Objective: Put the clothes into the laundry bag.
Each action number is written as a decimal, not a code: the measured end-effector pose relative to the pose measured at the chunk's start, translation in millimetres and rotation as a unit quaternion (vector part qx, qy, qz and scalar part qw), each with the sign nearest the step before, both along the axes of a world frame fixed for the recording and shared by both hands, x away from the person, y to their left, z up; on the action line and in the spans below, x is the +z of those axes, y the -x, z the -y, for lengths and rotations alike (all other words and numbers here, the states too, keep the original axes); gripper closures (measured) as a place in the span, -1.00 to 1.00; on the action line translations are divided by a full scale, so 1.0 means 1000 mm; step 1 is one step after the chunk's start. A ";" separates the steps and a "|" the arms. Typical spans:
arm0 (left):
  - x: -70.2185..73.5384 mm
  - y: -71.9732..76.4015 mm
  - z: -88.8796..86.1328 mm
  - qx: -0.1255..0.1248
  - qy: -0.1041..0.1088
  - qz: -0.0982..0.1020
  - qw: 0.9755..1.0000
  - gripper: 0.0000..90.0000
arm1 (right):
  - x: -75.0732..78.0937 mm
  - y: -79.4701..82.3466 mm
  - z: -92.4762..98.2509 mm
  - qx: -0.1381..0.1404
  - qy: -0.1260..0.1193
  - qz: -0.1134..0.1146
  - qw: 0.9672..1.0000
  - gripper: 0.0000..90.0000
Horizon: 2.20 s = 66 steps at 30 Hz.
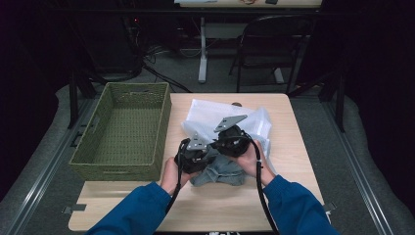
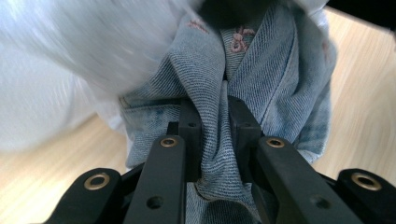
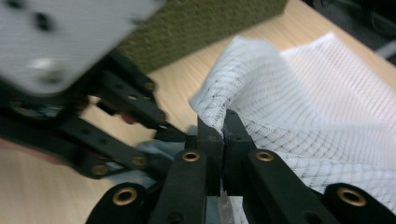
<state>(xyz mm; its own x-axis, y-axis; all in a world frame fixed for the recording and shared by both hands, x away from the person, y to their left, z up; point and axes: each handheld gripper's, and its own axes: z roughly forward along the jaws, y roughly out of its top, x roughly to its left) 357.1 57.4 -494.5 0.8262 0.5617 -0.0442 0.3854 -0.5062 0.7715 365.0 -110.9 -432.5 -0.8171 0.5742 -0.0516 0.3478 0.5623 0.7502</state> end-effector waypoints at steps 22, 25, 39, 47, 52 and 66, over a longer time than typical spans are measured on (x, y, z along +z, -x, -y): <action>-0.011 -0.014 -0.009 -0.018 -0.027 -0.042 0.999 0.03 | -0.034 -0.004 0.019 -0.037 0.038 -0.060 0.997 0.98; -0.011 -0.009 -0.017 -0.021 -0.031 -0.053 0.998 -0.23 | -0.035 -0.005 0.018 -0.035 0.039 -0.060 0.997 0.98; -0.042 0.005 -0.013 -0.010 -0.020 -0.053 0.998 0.77 | -0.035 -0.004 0.008 -0.020 0.037 -0.043 0.998 0.98; -0.009 0.002 -0.006 -0.020 0.028 -0.003 0.999 0.86 | -0.015 0.006 -0.001 0.003 0.002 -0.013 1.000 0.98; 0.002 0.000 0.000 -0.035 0.036 0.005 0.999 0.86 | 0.008 0.017 0.003 0.017 -0.046 0.001 0.999 0.98; -0.012 -0.017 -0.007 -0.034 0.008 -0.037 0.999 0.13 | -0.033 -0.005 0.020 -0.022 0.018 -0.061 0.998 0.98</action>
<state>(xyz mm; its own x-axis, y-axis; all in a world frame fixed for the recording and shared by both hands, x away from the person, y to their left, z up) 374.6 64.7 -506.0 0.8568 0.5024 -0.1157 0.4071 -0.5216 0.7498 369.7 -130.5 -465.4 -0.7923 0.6097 0.0246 0.4601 0.5705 0.6803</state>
